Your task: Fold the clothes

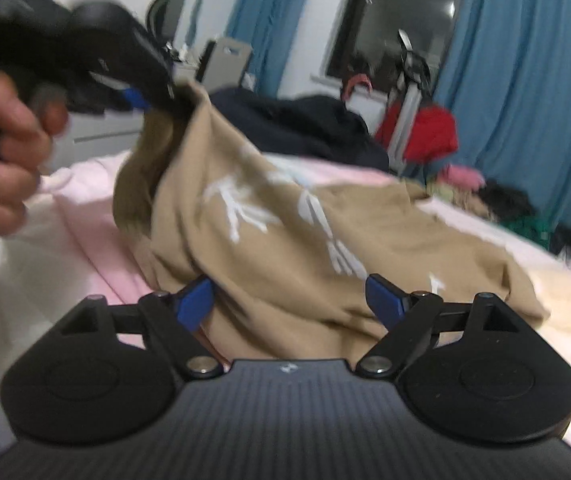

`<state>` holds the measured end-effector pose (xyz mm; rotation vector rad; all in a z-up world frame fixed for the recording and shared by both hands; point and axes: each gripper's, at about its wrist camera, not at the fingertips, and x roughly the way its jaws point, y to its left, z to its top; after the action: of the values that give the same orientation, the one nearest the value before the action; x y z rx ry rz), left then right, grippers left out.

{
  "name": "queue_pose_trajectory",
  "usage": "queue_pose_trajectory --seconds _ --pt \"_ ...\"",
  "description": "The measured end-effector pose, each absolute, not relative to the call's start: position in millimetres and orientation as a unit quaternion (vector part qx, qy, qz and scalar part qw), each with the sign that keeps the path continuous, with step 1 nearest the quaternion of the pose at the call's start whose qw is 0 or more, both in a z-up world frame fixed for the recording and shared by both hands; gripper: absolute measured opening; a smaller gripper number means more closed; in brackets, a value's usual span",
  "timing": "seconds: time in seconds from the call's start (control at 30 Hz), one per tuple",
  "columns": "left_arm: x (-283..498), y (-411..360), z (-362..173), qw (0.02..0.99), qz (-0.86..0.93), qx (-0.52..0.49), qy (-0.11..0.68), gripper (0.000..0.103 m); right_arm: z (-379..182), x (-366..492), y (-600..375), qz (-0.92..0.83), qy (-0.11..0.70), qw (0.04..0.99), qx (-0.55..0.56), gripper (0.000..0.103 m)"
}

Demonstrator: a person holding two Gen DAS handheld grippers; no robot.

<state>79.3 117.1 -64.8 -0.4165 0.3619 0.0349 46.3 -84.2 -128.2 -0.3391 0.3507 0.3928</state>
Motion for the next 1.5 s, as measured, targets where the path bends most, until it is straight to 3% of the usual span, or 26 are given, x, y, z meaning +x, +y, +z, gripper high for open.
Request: queue_pose_trajectory --seconds 0.1,0.17,0.23,0.3,0.43,0.73,0.83,0.97,1.17,1.23,1.3,1.33,1.5 --pt "81 117 -71 0.958 0.025 -0.209 0.193 0.011 -133 36 -69 0.241 0.163 0.94 -0.181 0.083" --pt "81 115 -72 0.959 0.031 -0.203 0.197 0.011 -144 32 -52 0.273 0.164 0.922 -0.221 0.074" --pt "82 113 -72 0.96 0.036 -0.195 0.198 0.012 -160 34 -35 0.259 0.176 0.908 -0.277 0.061" --pt "78 112 -72 0.959 0.038 -0.195 0.201 0.013 -168 43 -32 0.222 0.2 0.909 -0.289 0.027" --pt "67 108 -70 0.958 0.037 -0.193 0.208 0.019 -143 55 -63 0.199 0.224 0.934 -0.194 0.01" --pt "34 78 -53 0.971 -0.083 -0.162 0.156 0.023 -62 46 -170 0.131 0.16 0.978 -0.004 0.008" --pt "30 63 -55 0.964 -0.138 -0.154 0.167 0.025 -58 50 -201 0.096 0.156 0.983 0.022 0.008" --pt "37 36 -70 0.955 -0.179 -0.123 0.203 0.011 -77 74 -221 0.049 0.189 0.98 0.039 0.008" --pt "53 24 -88 0.941 -0.211 -0.129 0.232 0.007 -108 97 -212 0.001 0.249 0.968 0.006 0.012" --pt "60 30 -92 0.93 -0.224 -0.156 0.244 0.007 -111 94 -213 -0.018 0.255 0.967 0.008 0.031" --pt "65 36 -95 0.923 -0.227 -0.18 0.253 0.007 -110 86 -221 -0.035 0.243 0.969 0.035 0.084" --pt "67 39 -95 0.92 -0.227 -0.192 0.255 0.007 -107 80 -227 -0.034 0.234 0.97 0.061 0.093" --pt "77 55 -99 0.905 -0.226 -0.244 0.266 0.008 -93 65 -261 -0.013 0.222 0.961 0.164 0.094"
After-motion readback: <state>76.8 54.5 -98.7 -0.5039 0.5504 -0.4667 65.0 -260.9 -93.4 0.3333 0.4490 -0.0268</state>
